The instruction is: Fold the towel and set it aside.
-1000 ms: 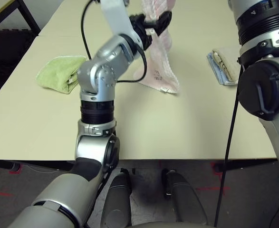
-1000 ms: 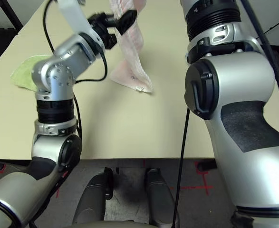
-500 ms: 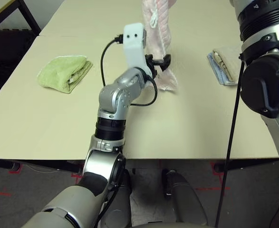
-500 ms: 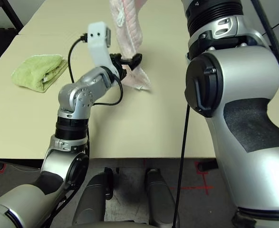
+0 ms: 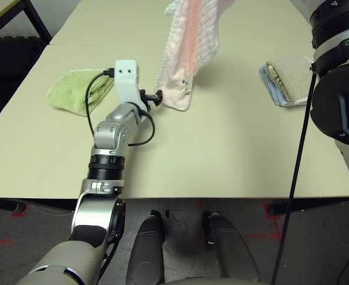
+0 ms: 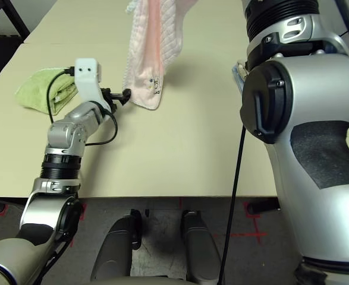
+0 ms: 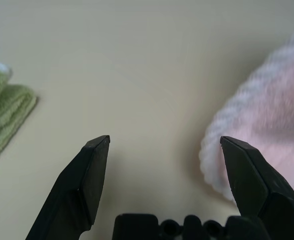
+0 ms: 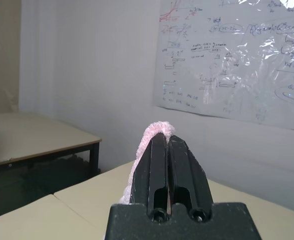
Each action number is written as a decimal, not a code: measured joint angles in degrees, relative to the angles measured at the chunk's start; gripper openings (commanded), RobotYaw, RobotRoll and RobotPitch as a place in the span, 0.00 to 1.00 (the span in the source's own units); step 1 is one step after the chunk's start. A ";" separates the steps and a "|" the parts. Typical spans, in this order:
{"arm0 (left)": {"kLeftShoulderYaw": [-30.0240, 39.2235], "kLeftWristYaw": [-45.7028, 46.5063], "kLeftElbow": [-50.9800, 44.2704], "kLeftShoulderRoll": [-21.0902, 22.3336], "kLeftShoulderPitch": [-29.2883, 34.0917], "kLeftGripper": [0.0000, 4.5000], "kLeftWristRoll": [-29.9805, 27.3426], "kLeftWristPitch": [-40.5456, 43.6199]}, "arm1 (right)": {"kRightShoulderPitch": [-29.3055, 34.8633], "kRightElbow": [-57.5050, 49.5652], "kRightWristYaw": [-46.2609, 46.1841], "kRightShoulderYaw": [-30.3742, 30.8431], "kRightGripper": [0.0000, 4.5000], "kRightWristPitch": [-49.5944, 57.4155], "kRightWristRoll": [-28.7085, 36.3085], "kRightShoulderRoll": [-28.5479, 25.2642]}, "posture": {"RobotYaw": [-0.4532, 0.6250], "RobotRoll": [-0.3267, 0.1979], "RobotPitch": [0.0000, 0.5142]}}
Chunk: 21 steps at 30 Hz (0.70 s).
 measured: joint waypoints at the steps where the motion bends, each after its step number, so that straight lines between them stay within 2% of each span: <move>1: 0.01 -2.93 -1.45 -0.06 0.02 1.00 -1.72 0.10 | 0.01 0.00 0.05 0.02 0.00 0.00 -0.04 0.02 | 0.46 0.62 0.33; 4: -1.38 -11.78 -5.80 0.39 0.16 1.00 -6.60 1.44 | 0.02 0.00 0.11 0.04 0.00 0.00 -0.18 0.22 | 0.46 0.62 0.34; 7: -2.74 -18.71 -6.57 3.13 0.99 1.00 -10.22 5.84 | 0.02 0.00 0.13 0.01 0.00 0.00 -0.24 0.33 | 0.46 0.62 0.35; 15: -5.17 -27.72 2.51 10.97 0.99 1.00 -9.30 7.49 | 0.01 0.05 0.11 -0.01 0.00 -0.01 -0.28 0.28 | 0.45 0.62 0.37; 21: -5.51 -33.32 3.45 15.10 2.25 1.00 -9.24 7.46 | 0.01 0.04 0.15 0.00 0.00 -0.01 -0.28 0.28 | 0.43 0.62 0.37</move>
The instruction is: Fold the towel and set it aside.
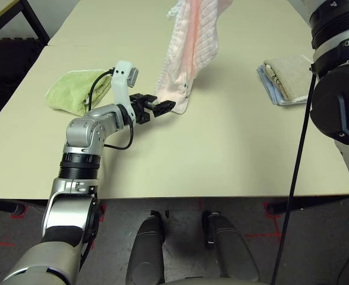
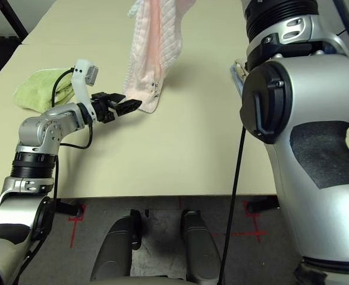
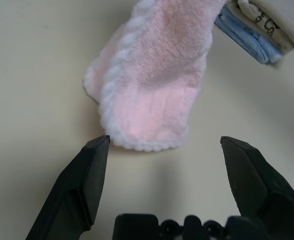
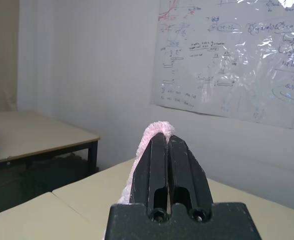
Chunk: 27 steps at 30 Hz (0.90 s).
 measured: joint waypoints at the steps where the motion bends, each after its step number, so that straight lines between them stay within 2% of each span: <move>1: 0.00 -0.50 0.13 0.36 0.43 1.00 0.02 -0.01 | 0.00 0.00 0.01 0.00 0.00 0.00 0.01 0.00 | 0.43 0.62 0.37; 11: 1.79 -1.00 4.27 0.64 -0.86 1.00 0.36 -3.07 | 0.00 -0.01 0.65 -0.01 0.00 0.02 0.03 -0.01 | 0.42 0.62 0.38; 17: 1.76 -0.18 12.97 -2.45 -4.36 1.00 2.40 -8.60 | 0.00 -0.03 0.89 -0.01 0.00 0.03 0.07 0.07 | 0.41 0.62 0.38; 27: 2.41 -3.14 20.79 -5.14 -8.27 1.00 2.40 -10.64 | 0.00 -0.04 0.93 -0.01 0.00 0.03 0.06 0.00 | 0.40 0.62 0.39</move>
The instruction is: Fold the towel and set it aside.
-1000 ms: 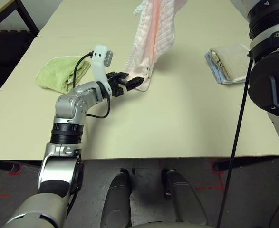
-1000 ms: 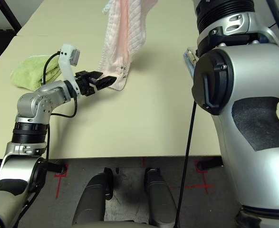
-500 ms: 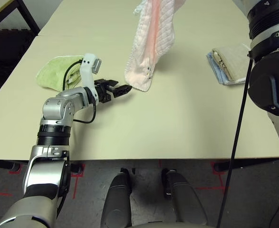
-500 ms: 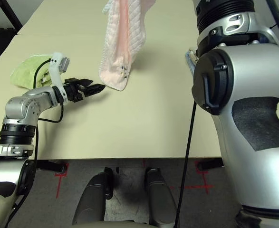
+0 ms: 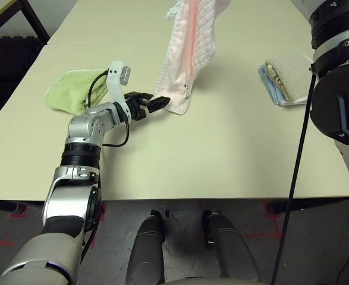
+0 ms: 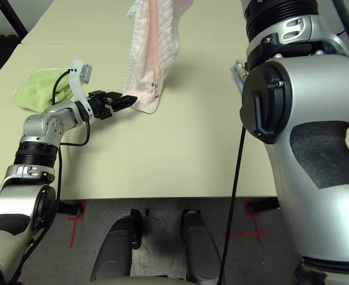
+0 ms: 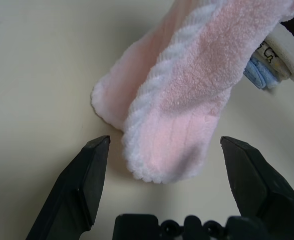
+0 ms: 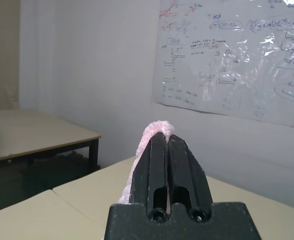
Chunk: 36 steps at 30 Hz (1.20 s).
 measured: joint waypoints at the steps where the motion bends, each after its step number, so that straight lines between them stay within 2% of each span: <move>1: 0.00 -0.13 0.74 0.01 -0.01 1.00 0.16 -0.15 | 0.00 0.00 0.01 0.00 0.00 0.00 0.00 0.00 | 0.40 0.62 0.39; 4: 0.00 -0.48 1.39 0.04 -0.02 0.86 0.53 -0.20 | 0.00 0.00 0.03 0.00 0.00 0.00 0.00 -0.01 | 0.41 0.62 0.39; 6: 0.00 -0.77 1.41 0.24 -0.08 0.71 0.64 -0.20 | 0.00 -0.01 0.06 0.00 0.00 0.00 0.00 0.00 | 0.41 0.62 0.39; 14: 1.23 -0.96 2.07 0.92 -0.08 0.00 0.67 -0.23 | 0.00 -0.01 0.11 0.00 0.00 0.01 0.00 0.00 | 0.41 0.62 0.39; 25: 3.32 -0.93 -2.38 3.68 -0.06 0.00 -0.33 3.61 | 1.65 -0.91 1.13 0.09 0.00 0.08 -0.04 -1.20 | 0.40 0.62 0.39; 28: 3.89 3.31 -6.95 6.64 0.22 0.00 1.38 3.70 | 7.07 -3.45 3.83 -0.17 0.00 0.63 0.48 -4.56 | 0.41 0.62 0.40; 31: 6.75 9.89 -14.38 8.54 0.23 0.00 2.51 4.16 | 16.26 -5.86 7.90 -1.79 0.00 2.04 1.83 -8.27 | 0.42 0.62 0.41; 34: 8.78 16.32 -17.55 9.20 0.23 0.00 4.45 3.04 | 26.36 -9.76 14.33 -4.04 0.00 6.55 5.65 -10.11 | 0.43 0.62 0.42; 36: 9.57 17.57 -18.15 10.09 0.21 0.00 4.76 2.79 | 30.36 -10.79 16.78 -5.06 0.00 9.91 7.71 -11.27 | 0.43 0.62 0.43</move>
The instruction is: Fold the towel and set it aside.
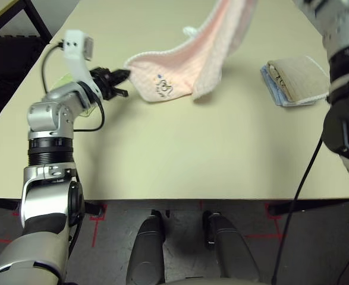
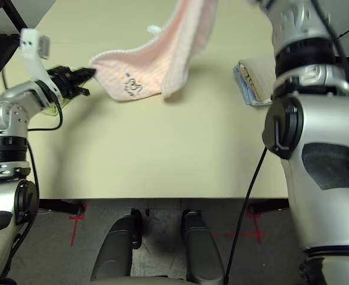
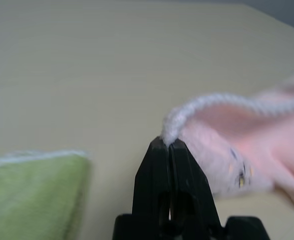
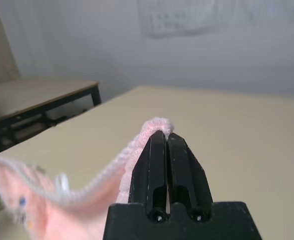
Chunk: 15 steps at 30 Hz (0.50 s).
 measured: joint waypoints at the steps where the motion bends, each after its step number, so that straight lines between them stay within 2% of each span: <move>1: 0.08 0.01 -0.23 0.59 -0.07 0.00 0.01 -0.04 | 1.80 -0.65 1.56 0.06 0.00 1.28 0.15 -1.26 | 0.43 0.62 0.44; 7: -0.87 -3.06 3.16 3.78 -2.69 0.00 0.43 -1.46 | 5.16 -1.46 8.53 2.33 0.00 6.93 -1.04 -7.45 | 0.42 0.62 0.44; 13: -2.11 -4.68 13.10 5.06 -8.63 0.00 1.42 -2.09 | 4.28 5.72 1.37 6.67 0.00 3.42 -8.05 -7.43 | 0.42 0.62 0.44; 15: -1.83 -3.03 18.18 4.20 -10.90 0.00 2.16 -6.26 | 2.63 7.86 -1.75 6.30 0.00 0.70 -8.44 -6.44 | 0.42 0.62 0.43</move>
